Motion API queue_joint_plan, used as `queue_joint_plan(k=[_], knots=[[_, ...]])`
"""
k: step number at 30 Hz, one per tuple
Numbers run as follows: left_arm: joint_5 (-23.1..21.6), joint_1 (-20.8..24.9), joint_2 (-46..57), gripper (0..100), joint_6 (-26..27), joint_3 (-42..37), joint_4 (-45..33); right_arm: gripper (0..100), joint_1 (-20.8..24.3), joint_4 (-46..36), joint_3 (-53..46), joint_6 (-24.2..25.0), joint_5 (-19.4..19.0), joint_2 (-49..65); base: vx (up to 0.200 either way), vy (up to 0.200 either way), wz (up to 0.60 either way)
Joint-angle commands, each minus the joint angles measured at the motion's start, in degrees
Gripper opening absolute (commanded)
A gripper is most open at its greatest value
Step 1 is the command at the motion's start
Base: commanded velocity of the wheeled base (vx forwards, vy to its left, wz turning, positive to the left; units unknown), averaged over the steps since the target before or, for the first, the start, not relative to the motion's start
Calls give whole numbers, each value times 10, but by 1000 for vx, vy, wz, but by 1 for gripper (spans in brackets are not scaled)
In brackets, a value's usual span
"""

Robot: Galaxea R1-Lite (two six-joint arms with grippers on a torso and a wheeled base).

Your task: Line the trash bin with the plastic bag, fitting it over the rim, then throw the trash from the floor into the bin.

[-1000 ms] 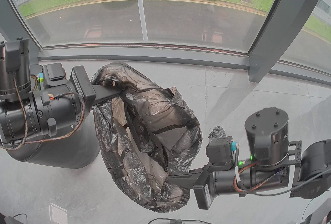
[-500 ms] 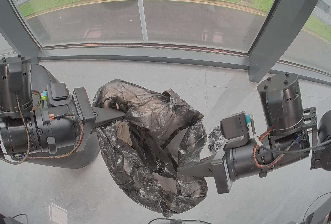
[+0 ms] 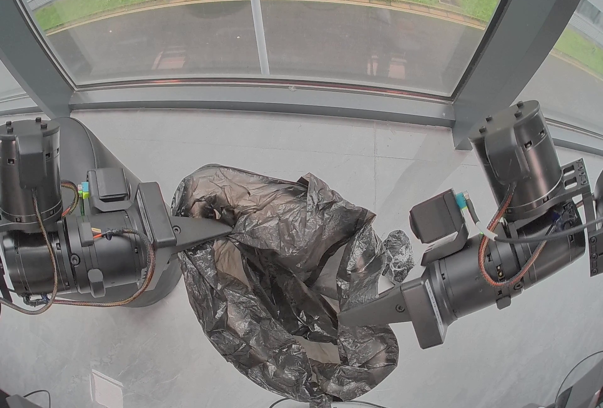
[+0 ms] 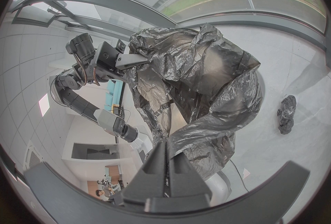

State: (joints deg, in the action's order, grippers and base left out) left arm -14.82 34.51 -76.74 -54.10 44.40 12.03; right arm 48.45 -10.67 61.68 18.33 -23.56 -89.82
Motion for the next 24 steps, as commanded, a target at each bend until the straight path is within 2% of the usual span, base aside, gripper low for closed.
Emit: queue_joint_plan(k=[1, 9, 17, 24], knots=[[0, 6, 3, 0, 0, -4, -3, 0, 1, -31, 37, 5, -1, 5, 0, 0, 0], [0, 18, -12, 0, 0, -39, 2, 0, 0, -50, 42, 8, -1, -2, 0, 0, 0], [0, 14, -40, 0, 0, -40, 4, 0, -6, -63, 55, 8, -2, -18, 0, 0, 0], [-1, -1, -94, 0, 0, -41, 77, 0, -44, -57, 75, 4, -1, -55, 0, 0, 0]])
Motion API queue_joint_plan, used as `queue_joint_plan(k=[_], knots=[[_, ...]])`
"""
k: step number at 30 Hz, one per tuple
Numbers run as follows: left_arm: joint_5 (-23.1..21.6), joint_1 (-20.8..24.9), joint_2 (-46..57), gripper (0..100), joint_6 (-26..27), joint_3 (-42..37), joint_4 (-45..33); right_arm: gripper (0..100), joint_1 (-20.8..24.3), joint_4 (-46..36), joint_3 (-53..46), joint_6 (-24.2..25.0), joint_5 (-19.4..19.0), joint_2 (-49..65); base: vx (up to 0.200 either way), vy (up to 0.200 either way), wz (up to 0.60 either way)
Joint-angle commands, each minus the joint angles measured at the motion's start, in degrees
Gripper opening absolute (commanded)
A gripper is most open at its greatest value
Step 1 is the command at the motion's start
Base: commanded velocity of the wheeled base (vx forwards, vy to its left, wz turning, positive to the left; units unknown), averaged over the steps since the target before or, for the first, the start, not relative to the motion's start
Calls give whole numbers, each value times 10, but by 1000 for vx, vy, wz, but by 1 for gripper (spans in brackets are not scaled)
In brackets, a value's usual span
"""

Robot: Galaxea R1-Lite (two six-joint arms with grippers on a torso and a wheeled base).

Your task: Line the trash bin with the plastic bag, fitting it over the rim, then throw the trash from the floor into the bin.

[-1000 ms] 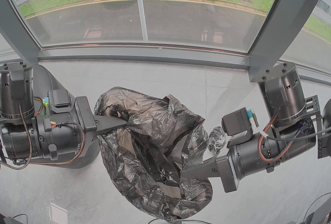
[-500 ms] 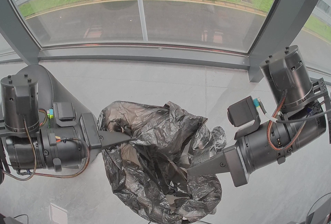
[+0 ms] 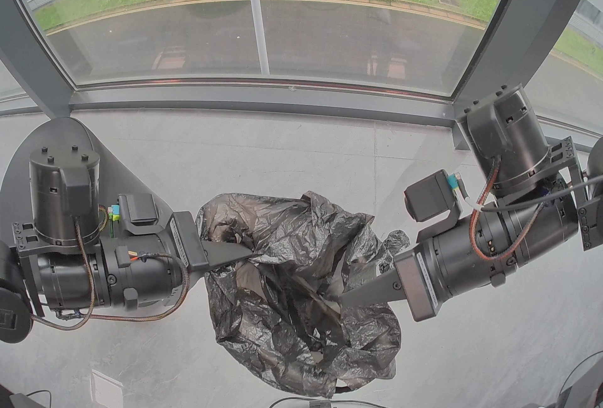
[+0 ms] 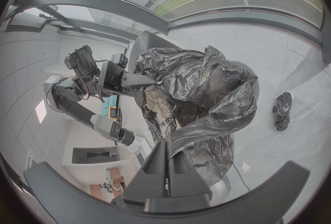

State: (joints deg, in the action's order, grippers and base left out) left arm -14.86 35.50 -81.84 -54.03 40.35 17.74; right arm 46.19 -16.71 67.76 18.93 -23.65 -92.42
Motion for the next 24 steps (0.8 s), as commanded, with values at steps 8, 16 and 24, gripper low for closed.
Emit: queue_joint_plan(k=[8, 16, 24], knots=[[-53, -68, -123, 0, 2, 13, 81, 0, -52, 14, 60, -9, -1, -108, 0, 0, 0], [-55, -119, -184, 0, 35, 19, 93, 0, -53, 118, 60, -12, 1, -189, 0, 0, 0], [-55, -145, -228, 0, 45, 25, 132, 0, -61, 194, 60, -11, 7, -253, 0, 0, 0]])
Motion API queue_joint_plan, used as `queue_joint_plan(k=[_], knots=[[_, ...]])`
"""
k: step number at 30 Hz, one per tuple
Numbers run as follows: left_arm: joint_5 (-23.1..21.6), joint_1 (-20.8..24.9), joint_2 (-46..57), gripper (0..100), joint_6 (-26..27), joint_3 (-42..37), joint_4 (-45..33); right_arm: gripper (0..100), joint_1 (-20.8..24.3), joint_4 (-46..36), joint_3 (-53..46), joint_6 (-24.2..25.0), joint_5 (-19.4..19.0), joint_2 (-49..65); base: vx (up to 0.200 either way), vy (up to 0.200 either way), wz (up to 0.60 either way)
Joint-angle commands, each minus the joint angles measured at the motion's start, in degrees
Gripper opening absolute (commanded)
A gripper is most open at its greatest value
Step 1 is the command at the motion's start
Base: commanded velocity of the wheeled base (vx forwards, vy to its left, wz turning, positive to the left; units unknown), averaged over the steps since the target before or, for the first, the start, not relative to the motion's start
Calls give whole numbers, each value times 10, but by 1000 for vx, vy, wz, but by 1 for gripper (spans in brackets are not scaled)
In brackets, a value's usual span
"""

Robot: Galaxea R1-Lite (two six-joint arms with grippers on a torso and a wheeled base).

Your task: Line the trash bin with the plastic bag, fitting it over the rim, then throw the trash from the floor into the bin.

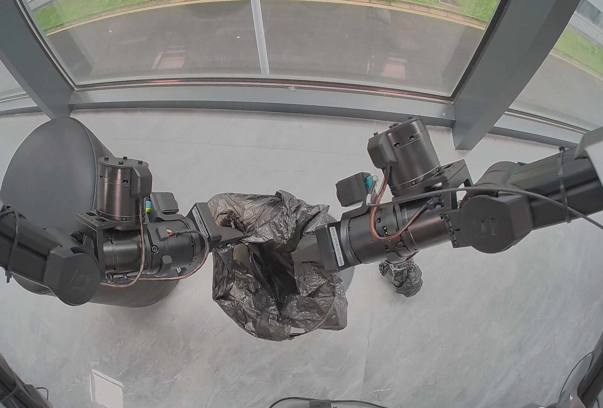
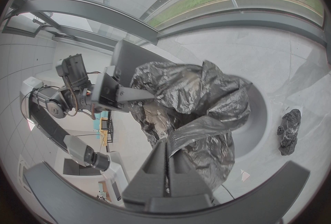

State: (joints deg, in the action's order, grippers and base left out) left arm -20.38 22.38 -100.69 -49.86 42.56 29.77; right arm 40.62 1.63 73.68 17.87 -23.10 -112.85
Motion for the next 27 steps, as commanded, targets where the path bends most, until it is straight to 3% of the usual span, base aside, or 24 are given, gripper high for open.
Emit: queue_joint_plan(k=[1, 13, 18, 27], knots=[[0, -16, -50, 0, 4, 3, 25, 0, -14, 19, 1, -6, 2, -56, 0, 0, 0], [2, -15, -97, 0, 3, 28, 81, 0, -41, 60, 1, -44, 5, -84, 0, 0, 0], [3, -16, -97, 0, 5, 33, 89, 0, -54, 76, 14, -86, 39, -92, 0, 0, 0], [5, -12, -112, 0, 4, 31, 89, 0, -71, 80, -7, -102, 50, -94, 0, 0, 0]])
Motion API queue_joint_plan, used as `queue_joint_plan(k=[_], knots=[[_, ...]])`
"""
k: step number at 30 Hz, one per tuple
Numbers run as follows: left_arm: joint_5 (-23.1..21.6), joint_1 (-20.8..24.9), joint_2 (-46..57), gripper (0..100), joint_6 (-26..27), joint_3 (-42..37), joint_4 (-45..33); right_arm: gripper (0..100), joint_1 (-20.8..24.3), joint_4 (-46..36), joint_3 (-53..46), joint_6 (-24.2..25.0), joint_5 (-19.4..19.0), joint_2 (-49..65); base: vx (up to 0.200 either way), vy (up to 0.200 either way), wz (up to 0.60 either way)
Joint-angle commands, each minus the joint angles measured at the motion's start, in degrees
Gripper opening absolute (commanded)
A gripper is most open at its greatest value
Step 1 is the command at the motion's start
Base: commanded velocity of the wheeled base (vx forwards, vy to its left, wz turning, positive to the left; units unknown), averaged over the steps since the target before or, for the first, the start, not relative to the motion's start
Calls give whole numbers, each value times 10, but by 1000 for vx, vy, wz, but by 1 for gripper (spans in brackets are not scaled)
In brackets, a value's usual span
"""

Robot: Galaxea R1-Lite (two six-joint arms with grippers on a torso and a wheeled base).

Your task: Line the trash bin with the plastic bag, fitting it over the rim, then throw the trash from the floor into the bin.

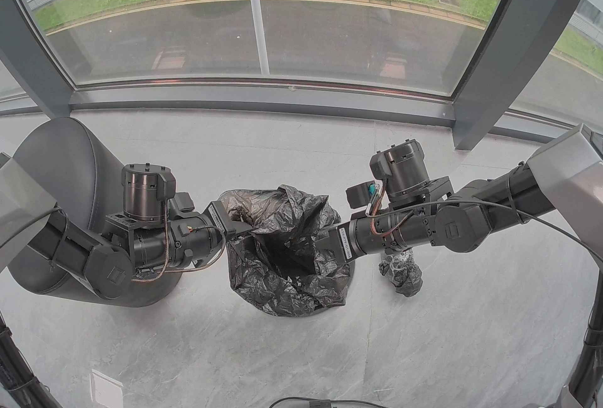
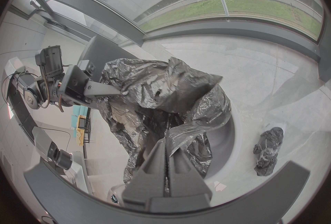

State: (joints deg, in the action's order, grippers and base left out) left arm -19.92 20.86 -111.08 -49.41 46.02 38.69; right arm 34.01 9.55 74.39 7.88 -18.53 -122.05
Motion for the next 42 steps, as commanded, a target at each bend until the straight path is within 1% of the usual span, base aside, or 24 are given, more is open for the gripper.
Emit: queue_joint_plan(k=[1, 5, 8, 10, 11, 13, 17, 20, 22, 28, 30, 31, 32, 35, 38, 40, 42], knots=[[1, 4, -8, 0, -1, -7, 0, 0, -4, 2, -20, -2, 5, 0, 0, 0, 0], [-2, 5, -7, 0, -1, -27, 0, 0, -2, 14, -62, -3, 8, 7, 0, 0, 0], [-4, 6, -6, 0, -2, -45, 0, 0, 7, 91, -123, -2, 10, 9, 0, 0, 0], [-5, 6, -6, 0, -2, -47, 0, 0, 8, 97, -128, -2, 10, 10, 0, 0, 0], [-5, 9, -5, 0, -2, -59, 0, 0, 15, 137, -159, -1, 10, 10, 0, 0, 0], [-5, 13, -7, 0, -3, -64, 0, 0, 18, 148, -177, -1, 10, 10, 0, 0, 0], [-4, 23, -16, 0, -4, -68, 0, 0, 18, 150, -195, -1, 15, 18, 0, 0, 0], [-4, 30, -21, 0, -5, -67, 0, 0, 18, 150, -209, -2, 41, 30, 0, 0, 0], [-4, 33, -26, 0, -4, -66, 1, 0, 18, 151, -219, -2, 51, 38, 0, 0, 0], [-3, 35, -35, 0, -4, -61, 1, 0, 9, 151, -245, -15, 58, 62, 0, 0, 0], [-2, 34, -35, 0, -4, -62, 11, 0, 4, 151, -246, -21, 76, 69, 0, 0, 0], [-2, 34, -35, 0, -4, -62, 11, 0, 4, 151, -246, -21, 76, 69, 0, 0, 0], [0, 33, -36, 0, -5, -66, 33, 0, 0, 151, -246, -33, 100, 74, 0, 0, 0], [1, 30, -41, 0, -7, -70, 65, 0, -2, 151, -246, -57, 130, 80, 0, 0, 0], [2, 27, -42, 0, -7, -70, 72, 0, -3, 151, -245, -82, 153, 81, 0, 0, 0], [2, 25, -43, 0, -6, -69, 73, 0, -3, 151, -243, -86, 160, 81, 0, 0, 0], [2, 23, -48, 0, -6, -66, 74, 0, -3, 151, -239, -89, 176, 74, 0, 0, 0]])
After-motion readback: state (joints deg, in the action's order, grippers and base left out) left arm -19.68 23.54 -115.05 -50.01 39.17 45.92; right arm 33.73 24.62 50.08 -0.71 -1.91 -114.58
